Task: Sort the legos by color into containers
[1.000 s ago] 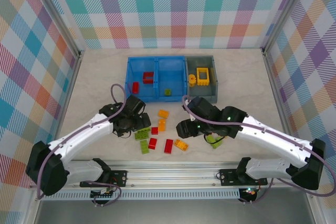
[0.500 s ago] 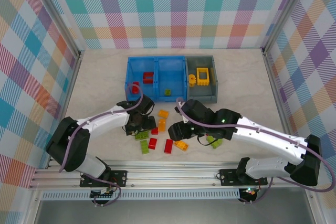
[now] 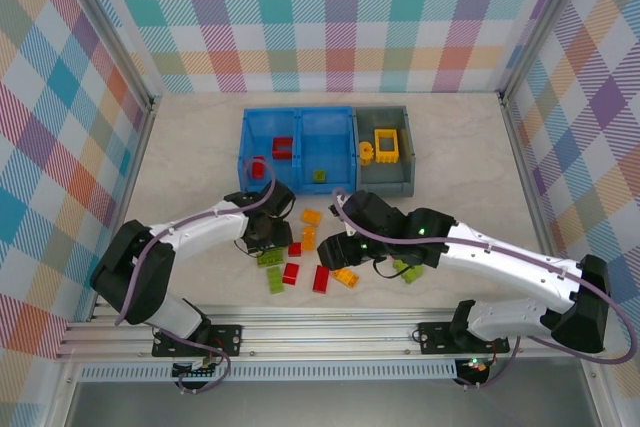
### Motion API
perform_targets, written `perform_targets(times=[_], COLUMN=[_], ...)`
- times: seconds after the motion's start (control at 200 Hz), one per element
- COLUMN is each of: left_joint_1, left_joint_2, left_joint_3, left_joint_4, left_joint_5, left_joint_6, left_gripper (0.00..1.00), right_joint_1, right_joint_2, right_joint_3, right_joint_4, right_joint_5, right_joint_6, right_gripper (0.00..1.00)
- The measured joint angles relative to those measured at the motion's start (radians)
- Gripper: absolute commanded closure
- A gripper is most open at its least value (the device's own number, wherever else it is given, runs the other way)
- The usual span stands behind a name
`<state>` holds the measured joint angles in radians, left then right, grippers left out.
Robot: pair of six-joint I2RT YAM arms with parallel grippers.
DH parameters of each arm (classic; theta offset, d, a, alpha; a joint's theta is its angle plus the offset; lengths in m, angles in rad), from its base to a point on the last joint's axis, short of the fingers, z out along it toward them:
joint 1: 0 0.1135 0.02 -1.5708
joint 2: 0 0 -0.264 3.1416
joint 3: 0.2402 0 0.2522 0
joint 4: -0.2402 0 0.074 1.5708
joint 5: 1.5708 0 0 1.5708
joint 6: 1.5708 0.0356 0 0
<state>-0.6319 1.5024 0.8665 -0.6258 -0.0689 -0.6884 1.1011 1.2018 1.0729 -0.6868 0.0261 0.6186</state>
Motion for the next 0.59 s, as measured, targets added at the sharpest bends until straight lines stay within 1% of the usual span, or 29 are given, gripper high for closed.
perform_targets(times=[0.155,0.28,0.37,0.45,0.52,0.595], left_joint_1=[0.000,-0.009,-0.030,-0.053,-0.066,-0.068], left_joint_2=[-0.058,-0.111,-0.119,-0.108,-0.068,0.012], left_joint_3=[0.010,0.085,0.201,0.311,0.425,0.556], left_joint_4=[-0.029,-0.088,-0.122,-0.139,-0.147,-0.162], left_joint_5=[-0.023,-0.030,-0.043,-0.047,-0.049,-0.057], left_joint_6=[-0.001,0.001,0.002,0.005,0.015,0.037], left_gripper=[0.45,0.46,0.46,0.46,0.46,0.45], right_joint_1=[0.000,0.000,0.000,-0.001,-0.007,-0.023], right_joint_2=[-0.005,-0.063,-0.115,-0.127,-0.115,-0.092], right_joint_3=[0.000,-0.004,-0.002,0.013,0.031,0.048], right_joint_4=[-0.002,-0.005,-0.008,-0.011,-0.011,-0.010], right_joint_5=[0.026,0.108,0.188,0.249,0.294,0.333], right_joint_6=[0.003,0.004,0.008,0.011,0.015,0.030], right_gripper=[0.39,0.38,0.38,0.39,0.39,0.40])
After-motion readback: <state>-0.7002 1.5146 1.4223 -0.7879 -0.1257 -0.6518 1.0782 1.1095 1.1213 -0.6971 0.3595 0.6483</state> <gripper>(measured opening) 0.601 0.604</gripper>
